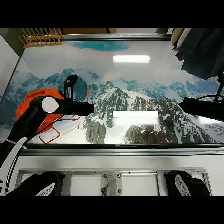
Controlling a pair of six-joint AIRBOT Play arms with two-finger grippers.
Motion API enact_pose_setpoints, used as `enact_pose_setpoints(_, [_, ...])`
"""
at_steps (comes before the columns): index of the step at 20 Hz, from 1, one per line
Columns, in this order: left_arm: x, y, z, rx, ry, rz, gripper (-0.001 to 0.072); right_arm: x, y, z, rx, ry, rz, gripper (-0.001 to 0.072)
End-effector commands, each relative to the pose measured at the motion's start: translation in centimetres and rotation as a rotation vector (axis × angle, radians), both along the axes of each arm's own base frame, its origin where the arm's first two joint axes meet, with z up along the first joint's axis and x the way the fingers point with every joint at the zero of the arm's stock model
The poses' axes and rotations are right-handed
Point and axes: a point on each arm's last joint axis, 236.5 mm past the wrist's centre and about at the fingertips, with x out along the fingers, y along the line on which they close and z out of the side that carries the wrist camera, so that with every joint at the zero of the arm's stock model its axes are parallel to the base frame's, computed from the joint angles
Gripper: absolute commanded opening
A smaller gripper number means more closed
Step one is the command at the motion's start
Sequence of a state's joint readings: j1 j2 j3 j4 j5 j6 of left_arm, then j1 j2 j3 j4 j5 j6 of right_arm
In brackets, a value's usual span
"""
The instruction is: Fold the clothes and pants, and hang the long-sleeved shirts on hangers.
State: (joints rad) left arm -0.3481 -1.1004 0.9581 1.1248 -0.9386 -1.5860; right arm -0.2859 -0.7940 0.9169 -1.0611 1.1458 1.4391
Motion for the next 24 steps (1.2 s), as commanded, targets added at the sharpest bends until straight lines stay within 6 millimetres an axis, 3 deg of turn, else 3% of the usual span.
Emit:
enact_pose_setpoints(1, [0.0,0.0,0.0,0.000,-0.001,0.001,0.0013,0.0,0.0,0.0,0.001,0.001,0.001,0.0013])
enact_pose_setpoints(10, [0.9,0.1,0.4,-0.003,-0.039,0.016,0.0014,0.0,0.0,0.0,0.001,0.001,0.001,0.0012])
enact_pose_setpoints(11, [1.8,0.8,0.6,0.031,-0.084,0.013,0.0162,0.0,0.0,0.0,0.001,0.001,0.001,0.0012])
enact_pose_setpoints(12, [3.0,2.4,1.1,0.092,-0.137,0.016,0.0595,0.0,0.0,0.0,0.001,0.001,0.001,0.0012])
enact_pose_setpoints(13, [4.8,4.8,2.2,0.170,-0.204,0.038,0.0708,0.0,0.0,0.0,0.001,0.001,0.001,0.0012])
enact_pose_setpoints(16, [9.5,14.1,6.2,0.399,-0.368,0.159,0.0707,0.0,0.0,0.0,0.001,0.001,0.001,0.0012])
enact_pose_setpoints(18, [10.6,20.2,6.1,0.483,-0.359,0.266,0.0707,0.0,0.0,0.0,0.001,0.001,0.001,0.0012])
enact_pose_setpoints(21, [10.0,26.3,0.9,0.514,-0.171,0.372,0.0707,0.0,0.0,0.0,0.001,0.001,0.001,0.0012])
enact_pose_setpoints(24, [9.8,28.1,-4.7,0.525,-0.027,0.379,0.0707,0.0,0.0,0.0,0.001,0.001,0.001,0.0012])
